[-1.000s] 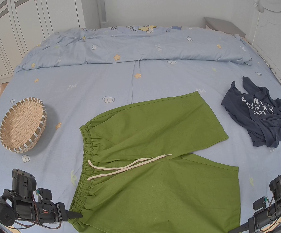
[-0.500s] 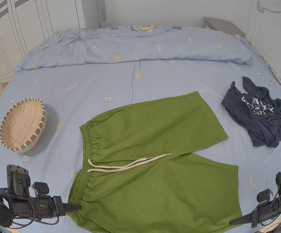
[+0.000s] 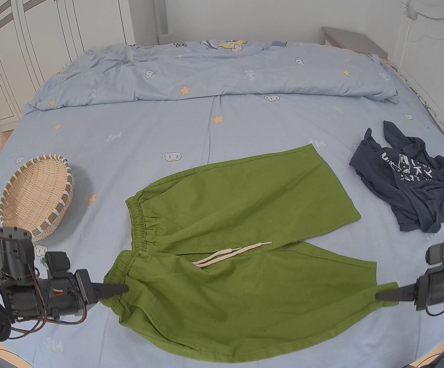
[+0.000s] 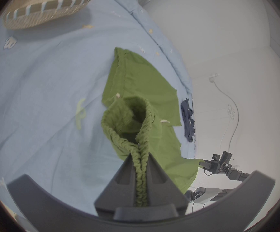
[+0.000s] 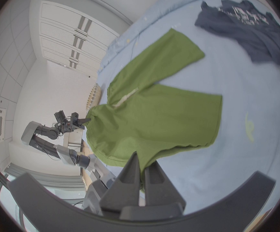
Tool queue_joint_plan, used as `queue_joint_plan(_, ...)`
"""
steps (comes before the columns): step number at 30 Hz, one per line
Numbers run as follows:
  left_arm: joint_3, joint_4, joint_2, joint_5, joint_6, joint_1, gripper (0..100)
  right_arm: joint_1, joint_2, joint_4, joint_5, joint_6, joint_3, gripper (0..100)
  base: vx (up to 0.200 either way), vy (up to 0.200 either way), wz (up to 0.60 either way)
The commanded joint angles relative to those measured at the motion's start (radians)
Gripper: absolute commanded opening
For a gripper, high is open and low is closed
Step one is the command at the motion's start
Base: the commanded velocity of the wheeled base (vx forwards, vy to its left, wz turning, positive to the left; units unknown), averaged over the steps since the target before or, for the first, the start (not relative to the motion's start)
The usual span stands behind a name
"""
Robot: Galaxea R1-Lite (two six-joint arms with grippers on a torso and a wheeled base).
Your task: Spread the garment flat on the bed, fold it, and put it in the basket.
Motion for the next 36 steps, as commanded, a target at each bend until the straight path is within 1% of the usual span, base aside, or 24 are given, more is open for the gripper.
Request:
queue_joint_plan(1, -0.13, 0.03, -0.007, 0.0, -0.036, 0.004, 0, -0.003, 0.007, 0.016, 0.0, 0.052, -0.146, 0, 0.0, 0.0, 0.0)
queue_joint_plan(3, -0.147, 0.031, -0.004, 0.0, -0.041, 0.004, 0, -0.003, 0.013, 0.016, 0.0, 0.063, -0.171, 0, 0.0, 0.0, 0.0)
queue_joint_plan(9, -0.311, 0.033, 0.082, 0.0, -0.067, 0.001, 0, -0.003, 0.13, 0.02, -0.009, 0.103, -0.372, 0, 0.0, 0.0, 0.0)
queue_joint_plan(12, -0.351, 0.033, 0.11, 0.0, -0.071, 0.003, 0, -0.004, 0.157, 0.022, -0.012, 0.107, -0.427, 0, 0.0, 0.0, 0.0)
queue_joint_plan(14, -0.403, 0.034, 0.146, 0.0, -0.071, 0.004, 0, -0.004, 0.197, 0.036, -0.012, 0.116, -0.5, 0, 0.0, 0.0, 0.0)
queue_joint_plan(22, -0.483, 0.033, 0.215, 0.002, -0.071, 0.012, 0, -0.007, 0.315, 0.04, -0.015, 0.119, -0.674, 0, 0.0, 0.0, 0.0)
queue_joint_plan(28, -0.534, 0.033, 0.257, 0.002, -0.071, 0.035, 0, -0.007, 0.407, 0.04, -0.061, 0.119, -0.78, 0, 0.0, 0.0, 0.0)
queue_joint_plan(34, -0.583, 0.033, 0.295, 0.002, -0.071, 0.06, 0, -0.02, 0.475, 0.042, -0.063, 0.121, -0.852, 0, 0.0, 0.0, 0.0)
queue_joint_plan(36, -0.606, 0.033, 0.314, 0.002, -0.071, 0.07, 0, -0.021, 0.51, 0.042, -0.064, 0.139, -0.899, 0, 0.0, 0.0, 0.0)
